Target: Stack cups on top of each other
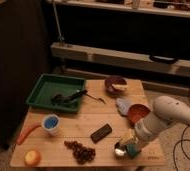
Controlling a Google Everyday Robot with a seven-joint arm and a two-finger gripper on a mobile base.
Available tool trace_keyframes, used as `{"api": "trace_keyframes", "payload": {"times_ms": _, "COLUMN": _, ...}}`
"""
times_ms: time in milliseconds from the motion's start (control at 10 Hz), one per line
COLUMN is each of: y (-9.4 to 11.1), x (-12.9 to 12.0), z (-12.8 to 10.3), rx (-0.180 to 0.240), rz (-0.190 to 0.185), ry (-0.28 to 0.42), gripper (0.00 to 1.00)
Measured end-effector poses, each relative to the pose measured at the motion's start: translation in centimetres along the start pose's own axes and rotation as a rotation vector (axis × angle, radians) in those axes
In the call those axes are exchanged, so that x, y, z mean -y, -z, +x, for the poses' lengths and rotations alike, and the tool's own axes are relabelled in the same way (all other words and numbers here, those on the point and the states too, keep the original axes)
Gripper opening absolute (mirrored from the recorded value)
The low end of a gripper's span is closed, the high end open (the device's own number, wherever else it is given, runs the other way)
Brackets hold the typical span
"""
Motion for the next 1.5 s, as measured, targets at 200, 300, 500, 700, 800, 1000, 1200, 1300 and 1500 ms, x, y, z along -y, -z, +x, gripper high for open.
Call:
{"api": "trace_keyframes", "payload": {"times_ms": 200, "y": -0.3, "x": -0.2, "z": -0.1, "rx": -0.006, "rz": -0.001, "ry": 0.003, "gripper": 0.55}}
{"api": "trace_keyframes", "payload": {"times_ms": 300, "y": -0.5, "x": -0.2, "z": -0.2, "rx": -0.010, "rz": 0.001, "ry": 0.003, "gripper": 0.55}}
{"api": "trace_keyframes", "payload": {"times_ms": 500, "y": -0.9, "x": 0.0, "z": -0.3, "rx": -0.017, "rz": 0.001, "ry": -0.005, "gripper": 0.55}}
{"api": "trace_keyframes", "payload": {"times_ms": 700, "y": -1.4, "x": 0.4, "z": -0.5, "rx": -0.026, "rz": -0.001, "ry": -0.014, "gripper": 0.55}}
{"api": "trace_keyframes", "payload": {"times_ms": 800, "y": -1.6, "x": 0.5, "z": -0.5, "rx": -0.030, "rz": -0.001, "ry": -0.015, "gripper": 0.55}}
{"api": "trace_keyframes", "payload": {"times_ms": 1000, "y": -2.6, "x": 0.6, "z": -0.8, "rx": -0.049, "rz": 0.001, "ry": -0.014, "gripper": 0.55}}
{"api": "trace_keyframes", "payload": {"times_ms": 1200, "y": -3.3, "x": 1.1, "z": -0.6, "rx": -0.061, "rz": 0.002, "ry": -0.021, "gripper": 0.55}}
{"api": "trace_keyframes", "payload": {"times_ms": 1300, "y": -3.6, "x": 1.3, "z": -0.5, "rx": -0.065, "rz": 0.002, "ry": -0.024, "gripper": 0.55}}
{"api": "trace_keyframes", "payload": {"times_ms": 1500, "y": -4.2, "x": 1.3, "z": -0.5, "rx": -0.075, "rz": 0.004, "ry": -0.024, "gripper": 0.55}}
